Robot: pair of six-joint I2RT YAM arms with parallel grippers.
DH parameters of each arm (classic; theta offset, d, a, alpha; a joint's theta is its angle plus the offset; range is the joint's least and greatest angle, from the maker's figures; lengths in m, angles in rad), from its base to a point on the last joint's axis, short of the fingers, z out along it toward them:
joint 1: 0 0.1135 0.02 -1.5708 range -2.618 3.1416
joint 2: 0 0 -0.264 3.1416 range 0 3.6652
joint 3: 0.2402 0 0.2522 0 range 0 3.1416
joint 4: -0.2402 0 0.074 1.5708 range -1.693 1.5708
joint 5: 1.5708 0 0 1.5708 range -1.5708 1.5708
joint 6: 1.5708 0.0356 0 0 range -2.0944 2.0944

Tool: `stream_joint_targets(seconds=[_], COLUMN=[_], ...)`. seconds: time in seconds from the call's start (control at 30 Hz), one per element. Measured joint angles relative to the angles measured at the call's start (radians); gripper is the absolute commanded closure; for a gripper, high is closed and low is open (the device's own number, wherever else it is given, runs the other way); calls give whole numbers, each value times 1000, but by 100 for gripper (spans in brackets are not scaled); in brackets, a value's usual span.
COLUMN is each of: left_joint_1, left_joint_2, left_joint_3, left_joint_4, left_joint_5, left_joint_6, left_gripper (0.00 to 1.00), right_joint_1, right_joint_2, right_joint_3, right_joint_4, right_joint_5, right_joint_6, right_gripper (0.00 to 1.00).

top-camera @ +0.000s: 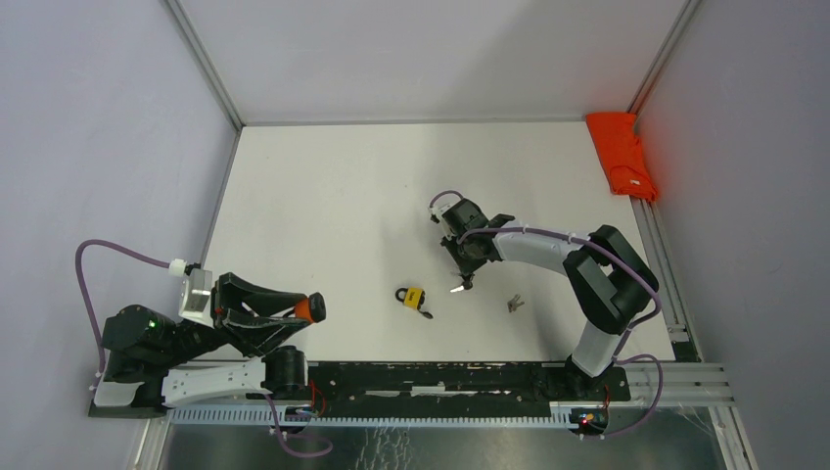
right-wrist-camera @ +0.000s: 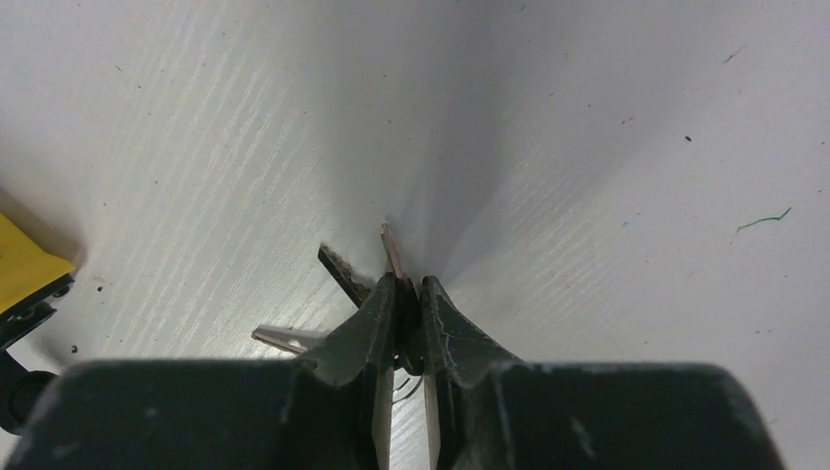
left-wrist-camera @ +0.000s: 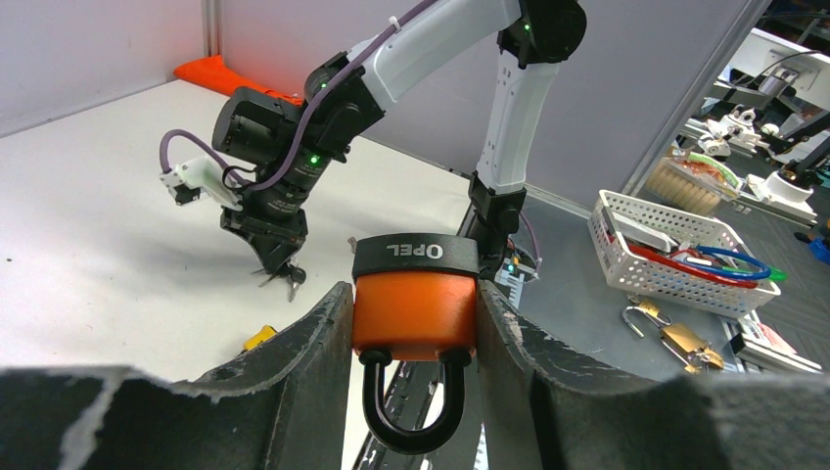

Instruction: Unlock with the key

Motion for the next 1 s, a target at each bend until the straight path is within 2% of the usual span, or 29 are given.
stream_joint_targets(seconds=[0.13, 0.2, 0.27, 0.63, 1.0], left_joint_1=[0, 0, 0, 0, 0], left_joint_2=[0, 0, 0, 0, 2], left_joint_3=[0, 0, 0, 0, -2], left_joint_4=[0, 0, 0, 0, 19], left_joint_5=[0, 0, 0, -6, -22], left_joint_6=[0, 0, 0, 0, 23], left_gripper=[98, 98, 98, 98, 98], right_joint_1=[0, 0, 0, -4, -28], right_joint_2=[0, 0, 0, -21, -192], right_joint_3=[10, 15, 17, 37, 160], right_joint_4=[-23, -38, -48, -60, -33], right_joint_5=[6, 7, 6, -13, -325], right_joint_6=[-15, -23, -30, -84, -119], right_gripper=[86, 91, 100, 100, 100])
